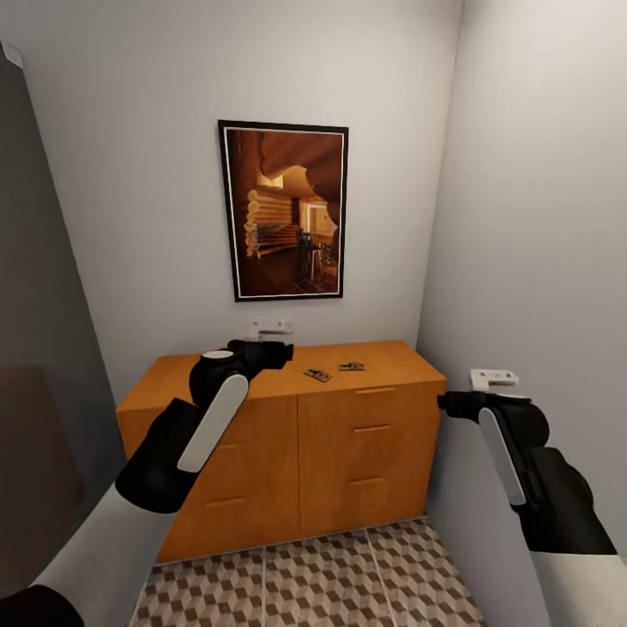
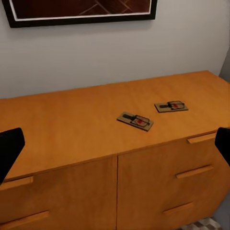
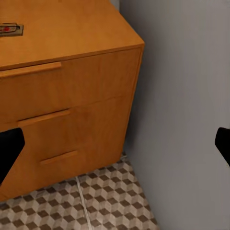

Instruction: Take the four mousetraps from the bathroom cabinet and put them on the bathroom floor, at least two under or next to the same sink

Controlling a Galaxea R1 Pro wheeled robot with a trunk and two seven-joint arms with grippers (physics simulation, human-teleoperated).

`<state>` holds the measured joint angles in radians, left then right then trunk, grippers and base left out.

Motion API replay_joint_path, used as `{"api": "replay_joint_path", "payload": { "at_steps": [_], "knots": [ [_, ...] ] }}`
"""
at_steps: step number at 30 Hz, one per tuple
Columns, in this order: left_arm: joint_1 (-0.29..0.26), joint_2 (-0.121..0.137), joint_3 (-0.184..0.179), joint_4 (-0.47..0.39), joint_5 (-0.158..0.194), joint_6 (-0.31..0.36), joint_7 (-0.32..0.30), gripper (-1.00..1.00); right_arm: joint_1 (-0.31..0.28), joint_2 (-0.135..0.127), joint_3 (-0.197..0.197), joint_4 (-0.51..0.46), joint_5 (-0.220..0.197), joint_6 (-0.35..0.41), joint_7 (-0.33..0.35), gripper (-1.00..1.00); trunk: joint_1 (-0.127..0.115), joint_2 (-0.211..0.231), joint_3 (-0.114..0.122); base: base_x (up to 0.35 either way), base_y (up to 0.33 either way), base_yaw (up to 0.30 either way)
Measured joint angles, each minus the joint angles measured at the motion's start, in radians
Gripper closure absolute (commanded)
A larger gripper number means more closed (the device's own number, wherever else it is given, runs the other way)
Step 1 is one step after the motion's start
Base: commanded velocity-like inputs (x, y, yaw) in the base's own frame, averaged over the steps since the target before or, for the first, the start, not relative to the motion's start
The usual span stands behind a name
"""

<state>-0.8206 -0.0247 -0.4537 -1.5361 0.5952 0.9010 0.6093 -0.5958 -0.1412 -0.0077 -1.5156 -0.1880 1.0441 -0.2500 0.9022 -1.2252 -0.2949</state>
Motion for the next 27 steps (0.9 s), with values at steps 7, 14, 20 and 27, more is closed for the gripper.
{"api": "replay_joint_path", "payload": {
  "at_steps": [7, 14, 20, 27],
  "knots": [
    [-0.002, 0.0, 0.024, 0.004, -0.005, 0.007, -0.001, -1.0, -0.017, 0.023, 0.002, -0.002, 0.001, 0.0, -0.006, -1.0, 0.0, 0.0, 0.0, 0.235, 0.0, 0.0],
    [-0.002, 0.001, 0.088, 0.006, -0.001, 0.012, -0.001, -1.0, -0.036, 0.043, 0.003, -0.001, 0.0, 0.0, -0.016, -1.0, 0.0, 0.0, 0.0, 0.307, 0.0, 0.0],
    [-0.002, 0.001, 0.12, 0.008, 0.005, 0.014, -0.002, -1.0, -0.078, 0.056, 0.005, 0.003, -0.004, 0.0, -0.022, -1.0, 0.0, 0.0, 0.0, 0.32, 0.0, 0.0],
    [-0.002, 0.002, 0.129, 0.012, 0.007, 0.015, -0.002, -1.0, -0.129, 0.061, 0.007, 0.013, -0.006, 0.0, -0.023, -1.0, 0.0, 0.0, 0.0, 0.322, 0.0, 0.0]
  ]
}}
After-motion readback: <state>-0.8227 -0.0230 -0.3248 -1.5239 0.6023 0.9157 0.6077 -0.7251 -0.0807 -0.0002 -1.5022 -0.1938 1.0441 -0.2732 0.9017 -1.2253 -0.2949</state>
